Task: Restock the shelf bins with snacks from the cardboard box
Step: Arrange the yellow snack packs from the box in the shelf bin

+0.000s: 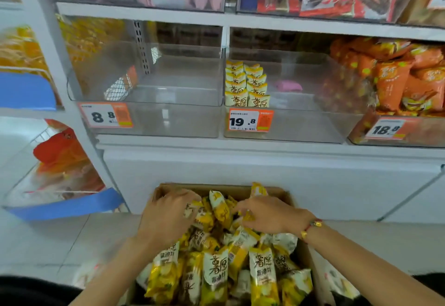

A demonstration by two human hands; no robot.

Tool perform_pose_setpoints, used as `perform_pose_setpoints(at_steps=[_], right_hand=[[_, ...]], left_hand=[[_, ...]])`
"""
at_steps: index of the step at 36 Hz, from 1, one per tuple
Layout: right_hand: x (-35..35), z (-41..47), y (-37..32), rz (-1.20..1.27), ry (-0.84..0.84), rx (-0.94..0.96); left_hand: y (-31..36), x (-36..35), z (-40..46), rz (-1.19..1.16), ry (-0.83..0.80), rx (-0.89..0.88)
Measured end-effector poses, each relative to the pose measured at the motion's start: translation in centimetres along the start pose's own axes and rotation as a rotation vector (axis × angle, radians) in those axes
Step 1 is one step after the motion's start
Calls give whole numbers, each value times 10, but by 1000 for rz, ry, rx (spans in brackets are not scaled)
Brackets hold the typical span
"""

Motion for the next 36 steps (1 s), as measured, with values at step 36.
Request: perform_pose_setpoints(at_steps=[36], right_hand=[[-2,-11,32,847,214,-203]], left_hand=[[-29,-13,24,-1337,-239,357]])
Point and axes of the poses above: each hand's wrist, its own z-axis towards the middle knuckle, its own x-axis out of the back of the hand, y = z × x, the point moved 5 cm from there along z, towards the middle knuckle, and after that the axes turned 3 degrees about z, right-handed, at the moved point
